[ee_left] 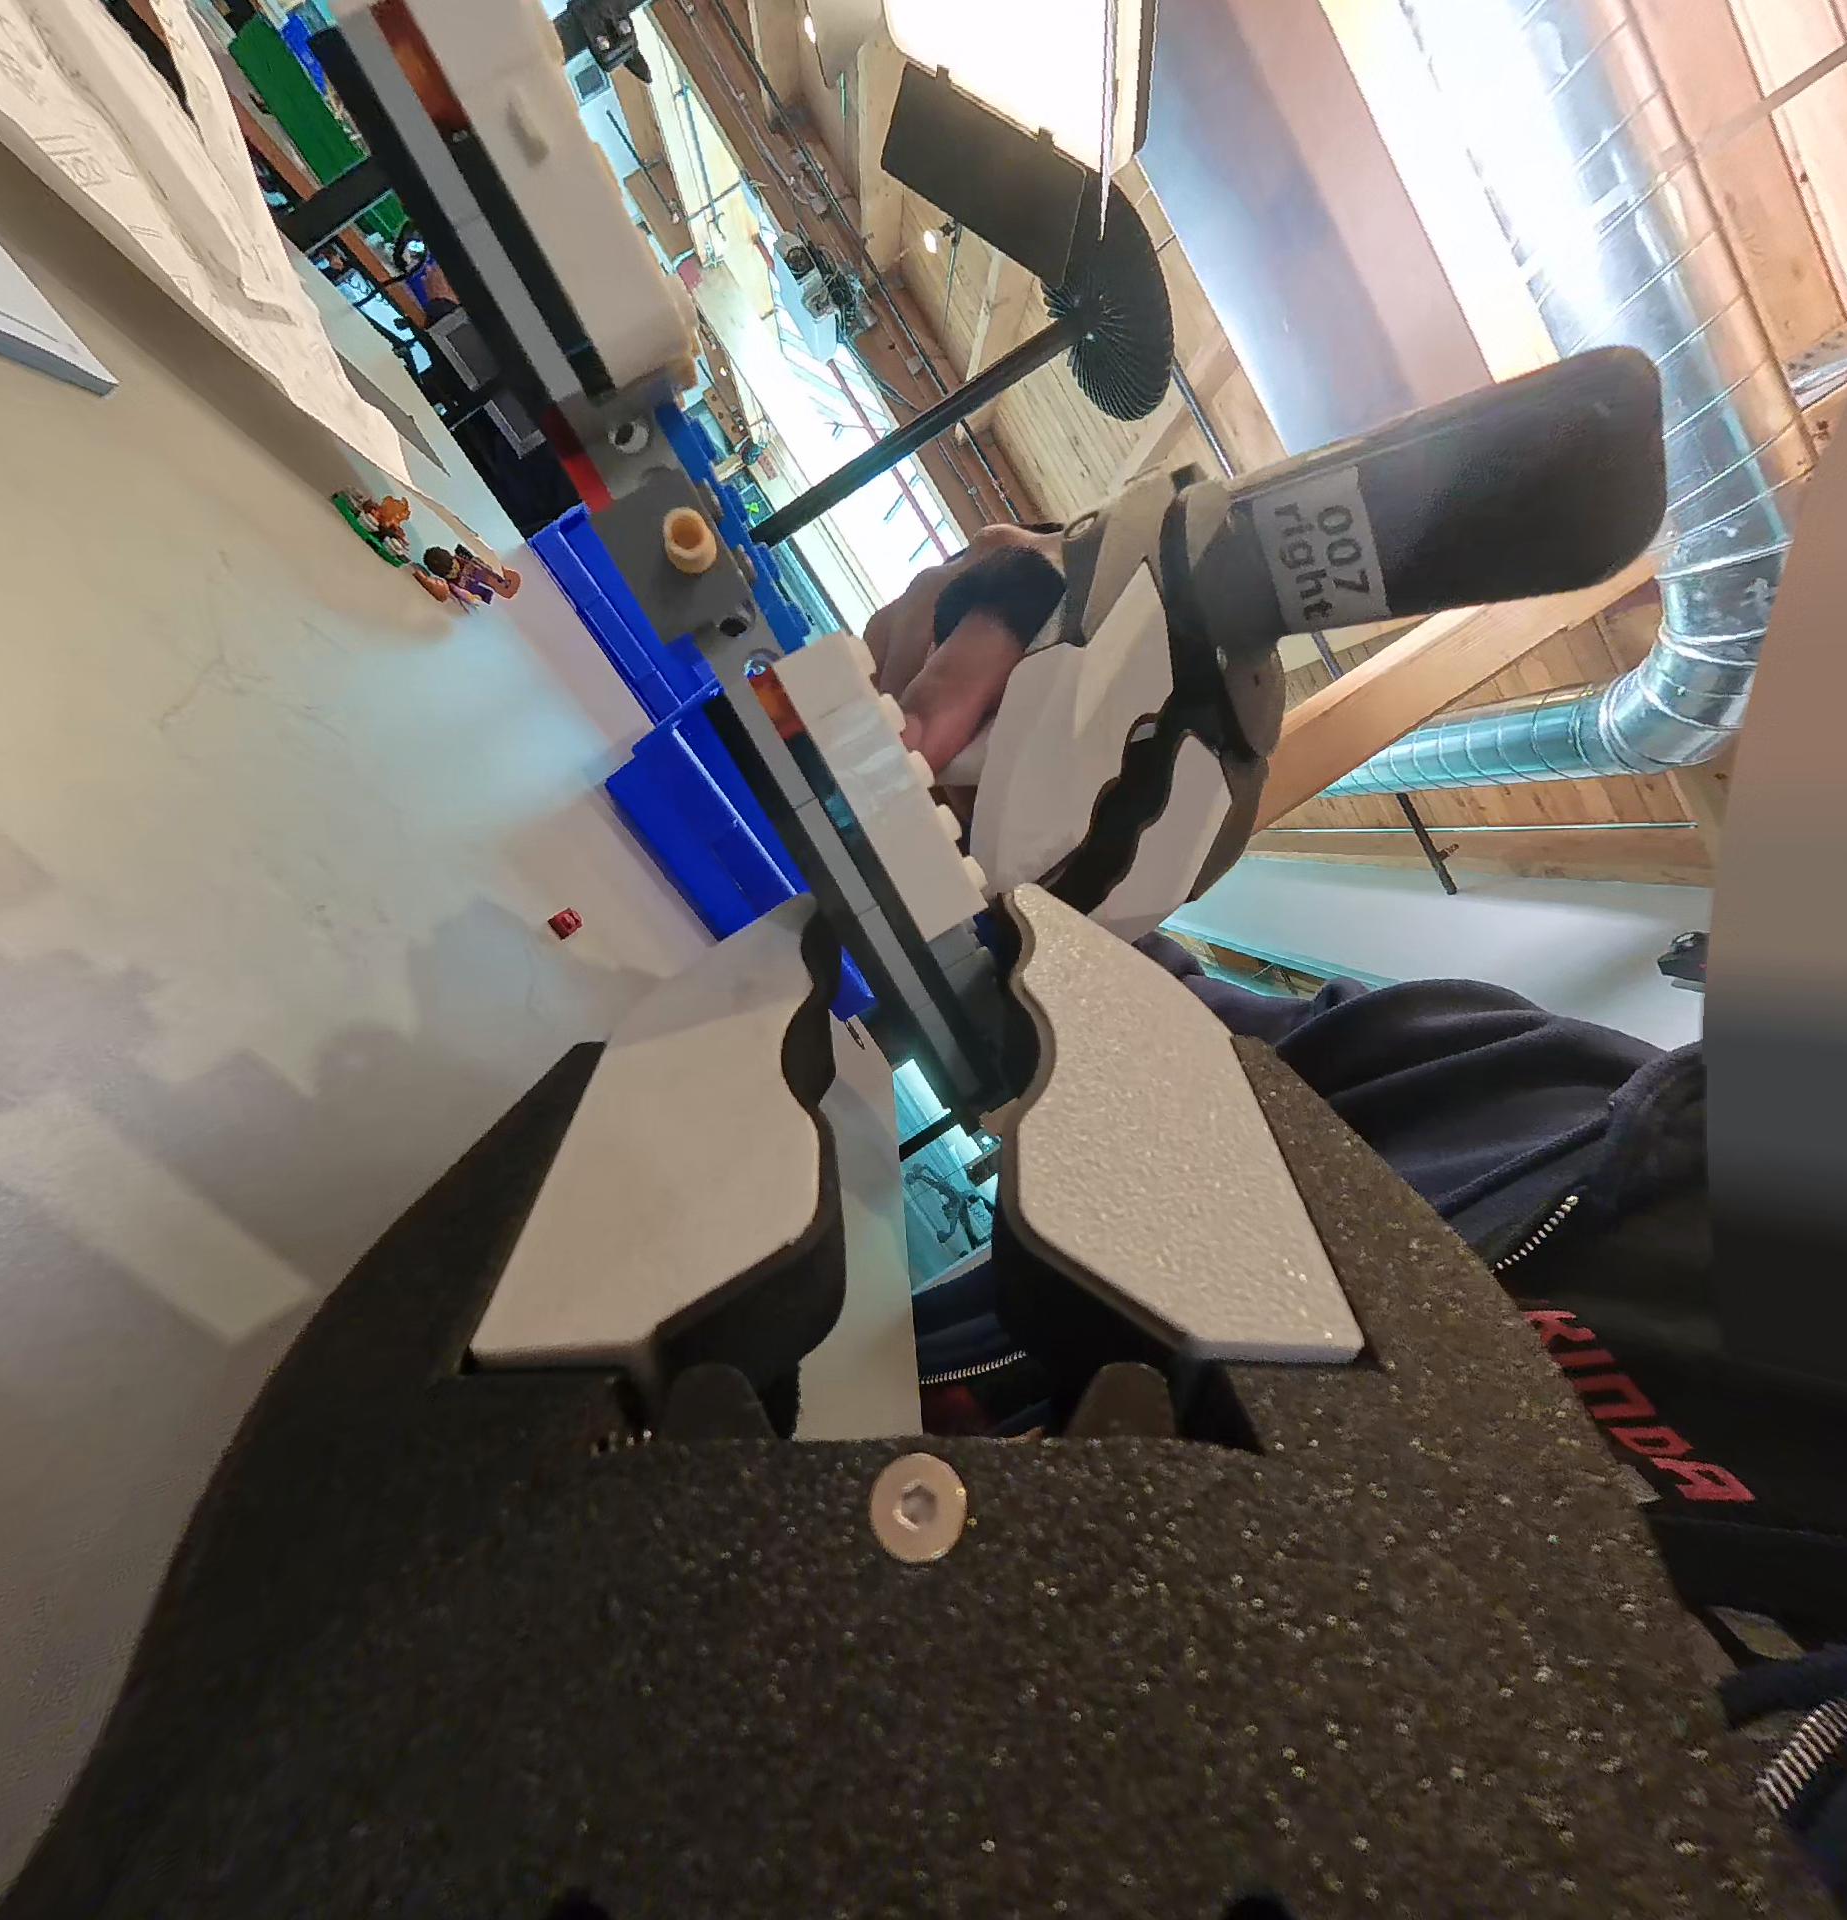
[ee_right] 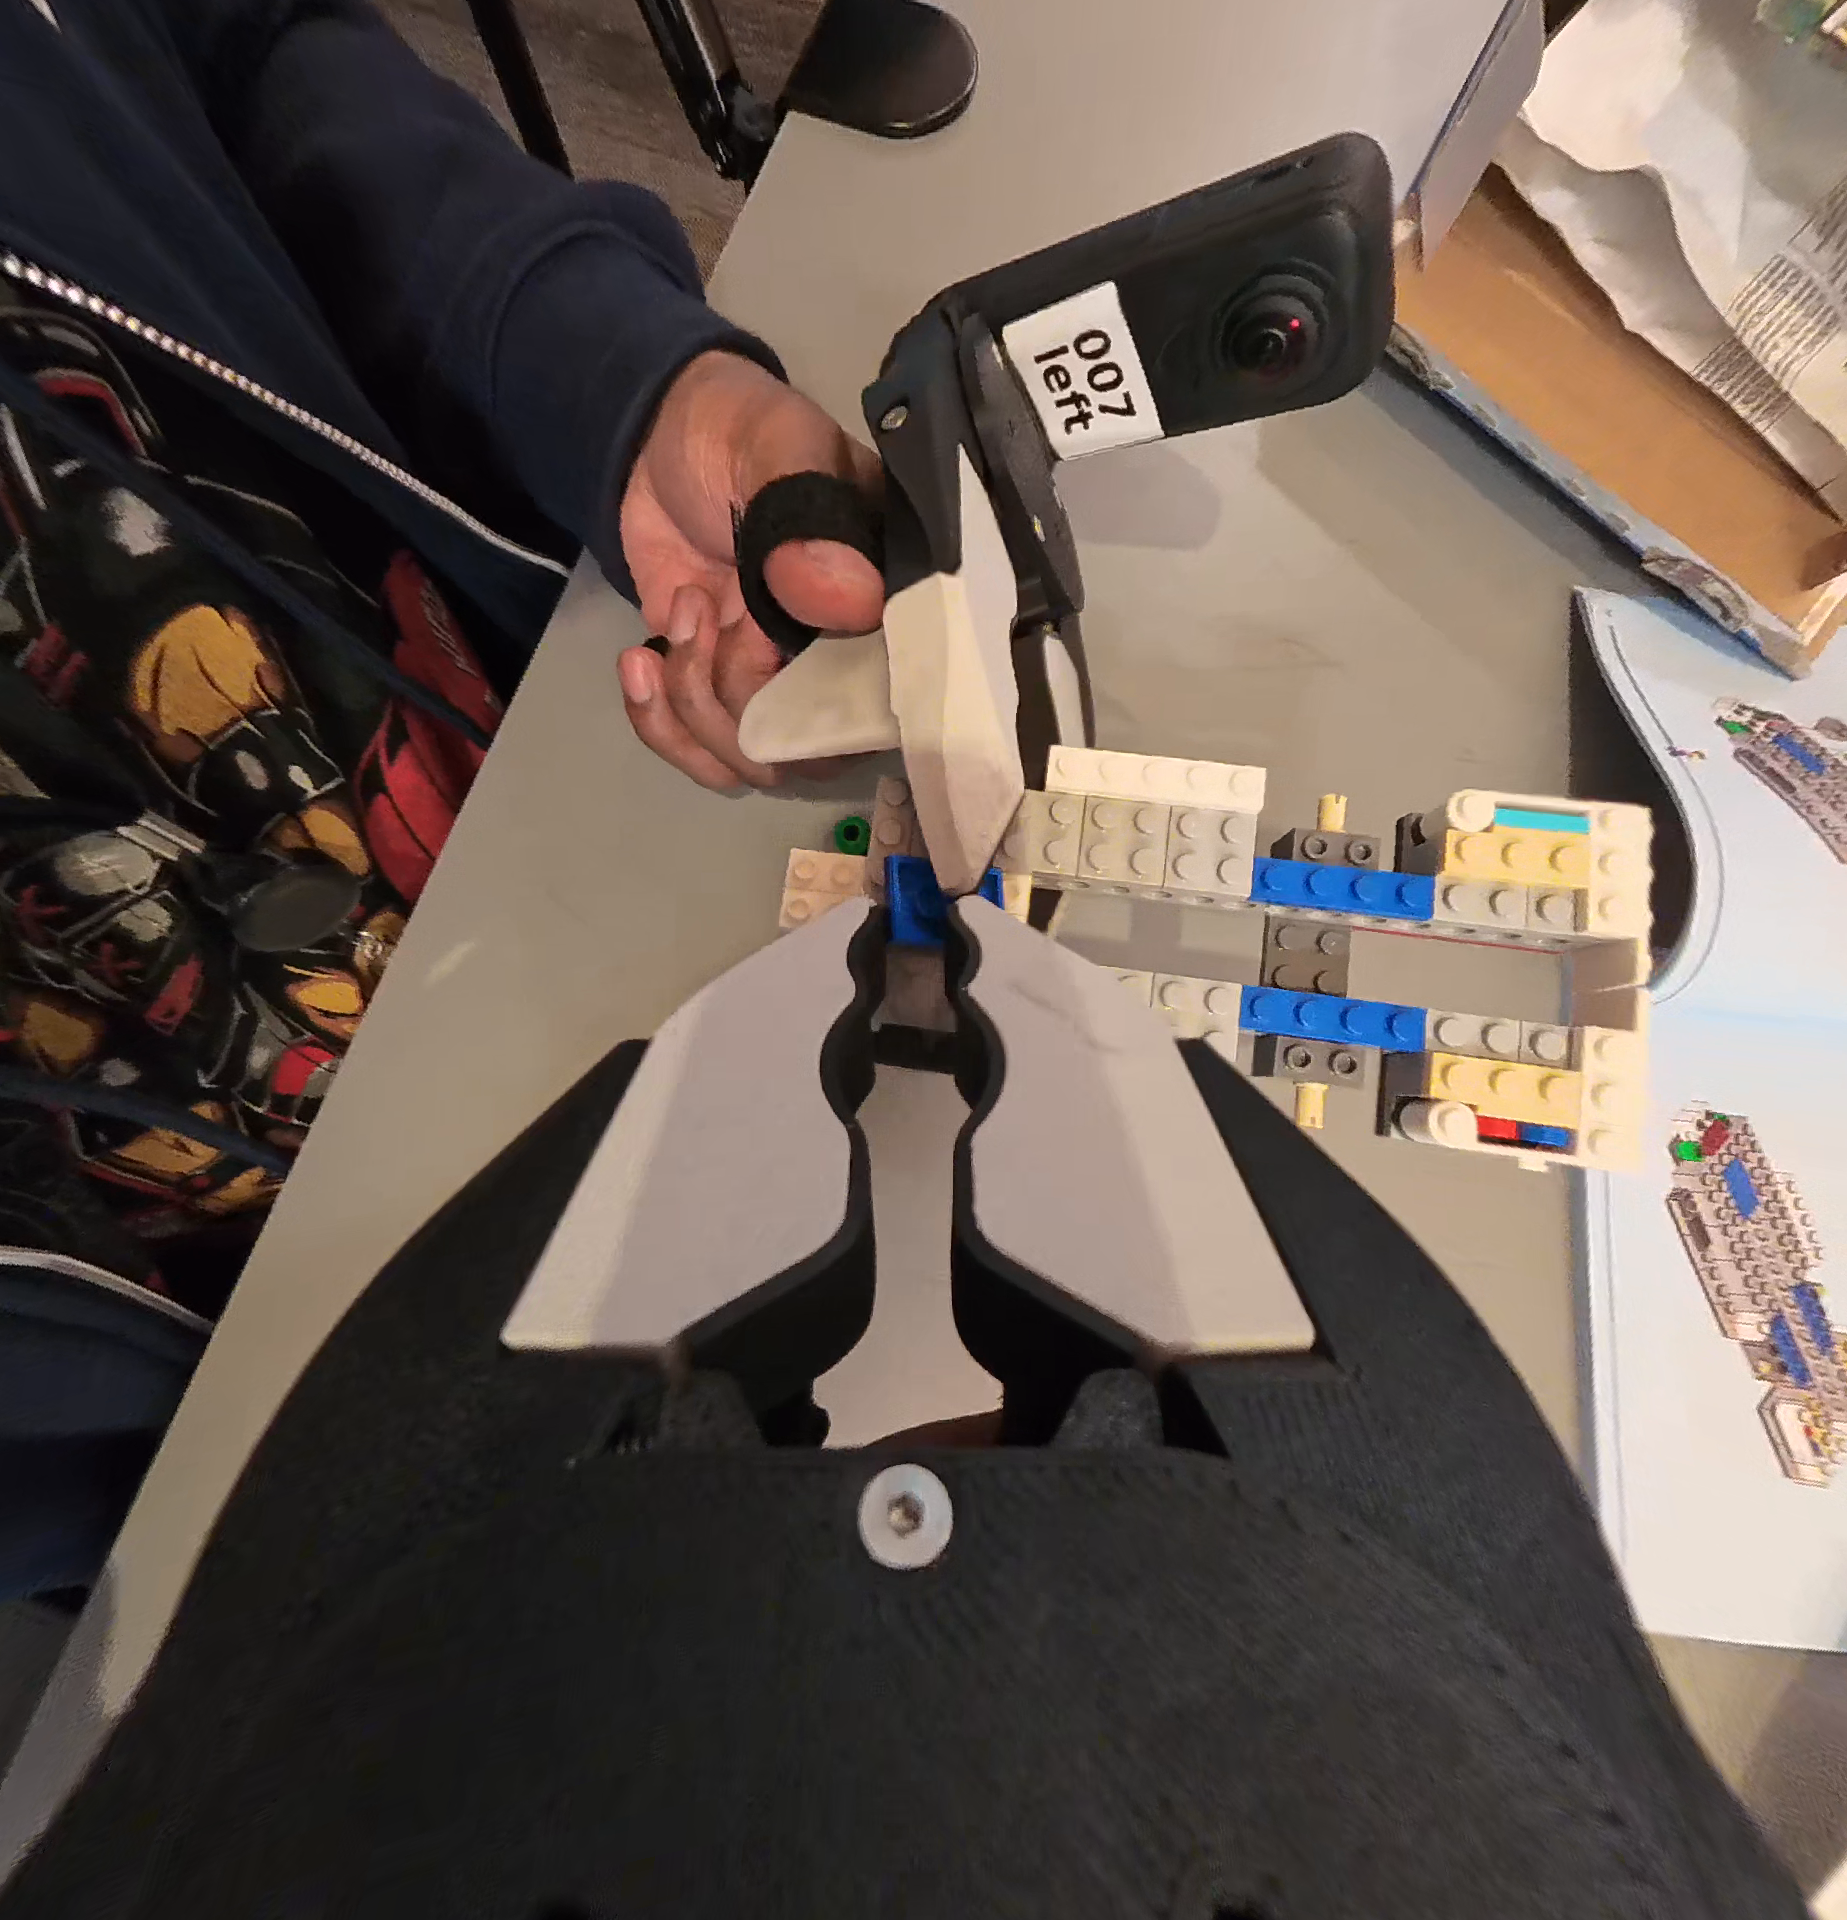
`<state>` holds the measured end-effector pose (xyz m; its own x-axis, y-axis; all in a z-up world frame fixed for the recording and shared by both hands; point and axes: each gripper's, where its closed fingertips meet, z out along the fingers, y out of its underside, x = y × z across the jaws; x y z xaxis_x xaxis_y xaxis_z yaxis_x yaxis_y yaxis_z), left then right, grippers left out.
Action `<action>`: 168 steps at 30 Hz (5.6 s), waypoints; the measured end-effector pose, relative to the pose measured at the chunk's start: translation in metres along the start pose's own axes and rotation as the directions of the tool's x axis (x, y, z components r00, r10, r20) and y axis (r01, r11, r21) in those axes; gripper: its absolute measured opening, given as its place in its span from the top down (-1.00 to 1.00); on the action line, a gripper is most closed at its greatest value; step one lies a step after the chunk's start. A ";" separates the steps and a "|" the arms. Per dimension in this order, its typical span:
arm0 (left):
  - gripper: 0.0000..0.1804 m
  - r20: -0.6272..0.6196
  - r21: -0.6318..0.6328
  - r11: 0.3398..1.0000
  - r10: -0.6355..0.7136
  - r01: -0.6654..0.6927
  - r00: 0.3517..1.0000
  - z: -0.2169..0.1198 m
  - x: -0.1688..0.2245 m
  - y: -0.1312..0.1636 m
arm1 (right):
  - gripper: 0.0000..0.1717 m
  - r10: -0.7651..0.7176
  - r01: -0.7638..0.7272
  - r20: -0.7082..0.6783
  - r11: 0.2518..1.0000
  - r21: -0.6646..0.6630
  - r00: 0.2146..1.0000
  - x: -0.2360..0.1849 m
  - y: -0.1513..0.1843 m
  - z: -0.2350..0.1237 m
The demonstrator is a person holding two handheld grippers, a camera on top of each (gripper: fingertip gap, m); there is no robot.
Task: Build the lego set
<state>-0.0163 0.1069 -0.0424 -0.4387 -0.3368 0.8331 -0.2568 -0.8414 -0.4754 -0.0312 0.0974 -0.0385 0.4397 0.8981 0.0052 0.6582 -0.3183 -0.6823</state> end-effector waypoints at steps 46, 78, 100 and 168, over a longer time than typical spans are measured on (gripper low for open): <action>0.62 -0.091 -0.042 0.966 0.250 -0.255 0.964 0.003 0.028 0.012 | 0.96 0.175 -0.200 0.145 0.963 0.183 0.974 -0.009 -0.015 -0.023; 0.66 -0.101 -0.001 0.978 0.209 -0.210 0.973 0.000 0.028 0.005 | 0.86 0.142 -0.141 -0.061 0.990 0.031 0.988 0.000 -0.005 -0.003; 0.69 -0.081 0.012 0.936 0.353 -0.353 0.932 -0.003 0.033 0.003 | 0.87 0.013 -0.011 -0.068 1.000 0.024 0.998 -0.022 -0.007 0.004; 0.69 -0.204 0.123 0.946 0.320 -0.300 0.925 -0.009 0.050 -0.009 | 0.34 0.675 -0.691 0.290 0.452 0.564 0.679 0.009 0.000 -0.003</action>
<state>-0.0438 0.1012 0.0007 -0.6638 -0.4944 0.5611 -0.0053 -0.7472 -0.6646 -0.0254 0.1042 -0.0360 0.5655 0.4827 -0.6688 -0.3507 -0.5932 -0.7246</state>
